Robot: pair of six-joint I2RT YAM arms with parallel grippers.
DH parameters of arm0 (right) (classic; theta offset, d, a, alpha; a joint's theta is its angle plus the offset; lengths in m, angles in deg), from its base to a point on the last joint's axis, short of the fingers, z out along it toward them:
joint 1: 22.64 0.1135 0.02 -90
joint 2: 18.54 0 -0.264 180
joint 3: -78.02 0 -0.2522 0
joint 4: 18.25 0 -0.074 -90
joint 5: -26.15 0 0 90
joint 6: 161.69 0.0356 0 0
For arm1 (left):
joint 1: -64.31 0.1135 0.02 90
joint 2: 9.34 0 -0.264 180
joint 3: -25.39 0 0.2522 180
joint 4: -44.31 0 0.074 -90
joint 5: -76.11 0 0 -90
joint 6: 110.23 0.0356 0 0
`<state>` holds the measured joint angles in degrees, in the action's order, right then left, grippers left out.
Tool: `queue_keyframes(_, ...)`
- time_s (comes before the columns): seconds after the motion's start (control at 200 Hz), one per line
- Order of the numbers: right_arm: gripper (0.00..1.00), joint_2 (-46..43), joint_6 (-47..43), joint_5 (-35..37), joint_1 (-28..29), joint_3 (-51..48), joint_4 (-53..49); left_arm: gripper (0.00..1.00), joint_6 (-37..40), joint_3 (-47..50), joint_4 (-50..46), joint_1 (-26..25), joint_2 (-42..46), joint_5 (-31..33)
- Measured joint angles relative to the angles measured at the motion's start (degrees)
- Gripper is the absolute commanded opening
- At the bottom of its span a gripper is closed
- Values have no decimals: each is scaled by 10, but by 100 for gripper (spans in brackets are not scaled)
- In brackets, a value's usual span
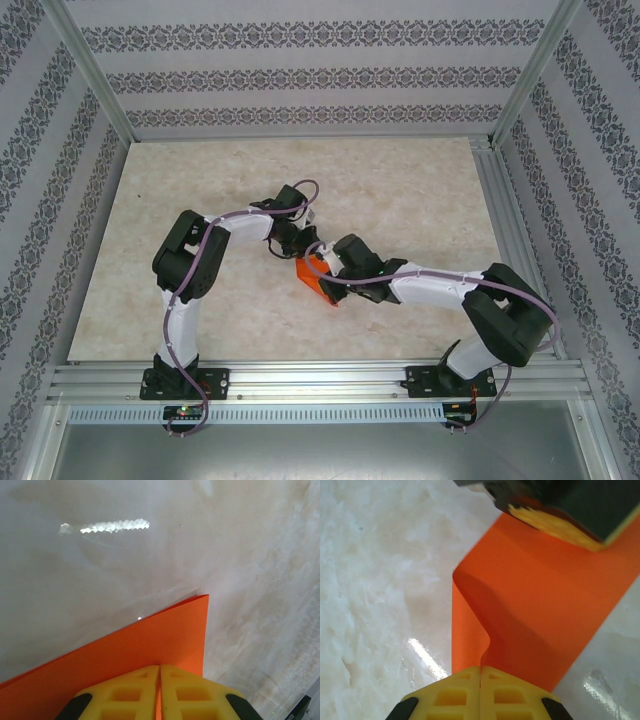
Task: Fold a paper plane with a square sheet of paper (fold left side to right side)
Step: Third fold the triangle at the center of the table.
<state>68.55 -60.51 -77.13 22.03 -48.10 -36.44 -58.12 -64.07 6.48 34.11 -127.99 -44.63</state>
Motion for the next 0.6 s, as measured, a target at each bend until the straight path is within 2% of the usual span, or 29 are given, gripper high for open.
queue_keyframes(0.135, 0, 4, 30, -56, -40, -7, 17, 12, 0, 0, 0, 0, 0, 0)
queue_keyframes(0.275, 0, 23, 44, -91, -54, -6, 28, 12, 0, -3, 2, -4, -2, 0)
queue_keyframes(0.605, 0, 52, 57, -106, -63, 2, 27, 11, 0, -6, 2, -7, -5, 0)
